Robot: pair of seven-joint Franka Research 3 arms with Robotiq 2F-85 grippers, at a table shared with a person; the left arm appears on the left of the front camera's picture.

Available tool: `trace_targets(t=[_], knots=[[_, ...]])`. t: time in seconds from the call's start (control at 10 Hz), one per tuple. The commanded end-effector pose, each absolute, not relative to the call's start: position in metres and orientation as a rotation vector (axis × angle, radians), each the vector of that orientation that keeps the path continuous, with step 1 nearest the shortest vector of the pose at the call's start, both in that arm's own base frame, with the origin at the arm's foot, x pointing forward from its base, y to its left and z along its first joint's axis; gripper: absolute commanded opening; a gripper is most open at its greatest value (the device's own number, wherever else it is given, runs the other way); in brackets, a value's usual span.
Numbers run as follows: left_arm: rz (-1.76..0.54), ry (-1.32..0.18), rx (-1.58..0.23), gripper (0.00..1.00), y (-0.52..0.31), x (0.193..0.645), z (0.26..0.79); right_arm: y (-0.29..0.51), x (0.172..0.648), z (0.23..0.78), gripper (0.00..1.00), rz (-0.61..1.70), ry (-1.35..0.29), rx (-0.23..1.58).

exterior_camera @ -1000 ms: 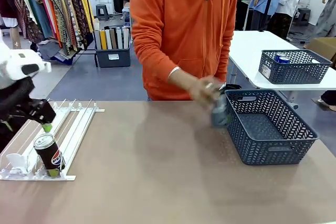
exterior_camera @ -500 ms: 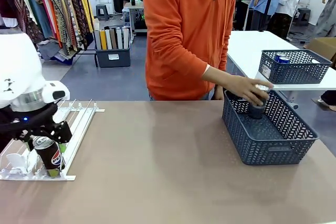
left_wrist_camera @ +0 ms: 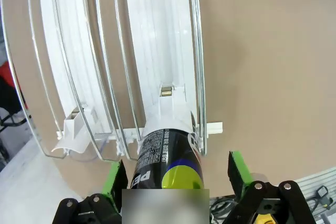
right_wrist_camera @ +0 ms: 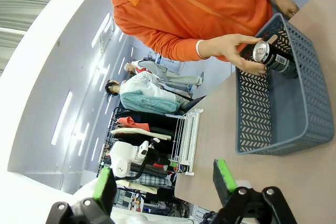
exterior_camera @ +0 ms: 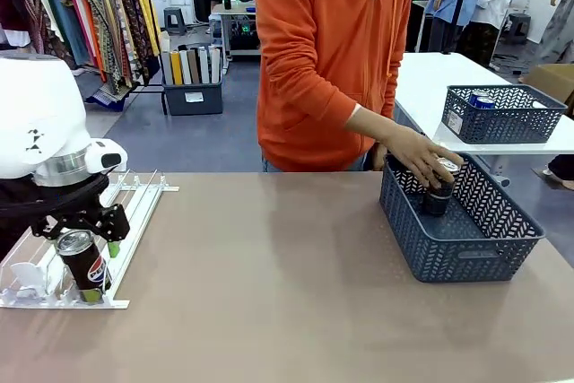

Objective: Retrieve and store the cans from the dispenser.
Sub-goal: Pick up one can from the Automatic Can Dispenser and place it in the middle of the table.

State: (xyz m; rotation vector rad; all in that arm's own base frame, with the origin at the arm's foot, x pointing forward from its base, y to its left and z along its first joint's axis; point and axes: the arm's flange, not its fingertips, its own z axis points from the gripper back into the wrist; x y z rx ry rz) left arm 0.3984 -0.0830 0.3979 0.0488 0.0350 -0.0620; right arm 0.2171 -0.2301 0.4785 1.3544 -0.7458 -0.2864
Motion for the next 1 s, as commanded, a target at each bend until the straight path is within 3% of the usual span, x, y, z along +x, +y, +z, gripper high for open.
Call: trace_targets(t=[0.0,0.4,0.5,0.6,0.9], knots=[[-0.038,0.040,0.072,1.00,-0.0791,0.3960,0.4033,-0.2297,0.2198,0.4815,1.00,-0.277,-0.777,1.367],[-0.054,0.071,0.102,1.00,-0.0726,0.3877,0.4096,-0.2297,0.2198,0.4815,1.00,-0.277,-0.777,1.367],[-0.057,0.062,0.090,0.41,-0.0729,0.3895,0.4082,-0.2297,0.2198,0.4815,1.00,-0.277,-0.777,1.367],[-0.060,0.057,0.089,0.00,-0.0752,0.3913,0.4062,-0.2297,0.2198,0.4815,1.00,-0.277,-0.777,1.367],[-0.052,0.052,0.095,0.00,-0.0772,0.3941,0.4027,-0.2297,0.2198,0.4815,1.00,-0.277,-0.777,1.367]])
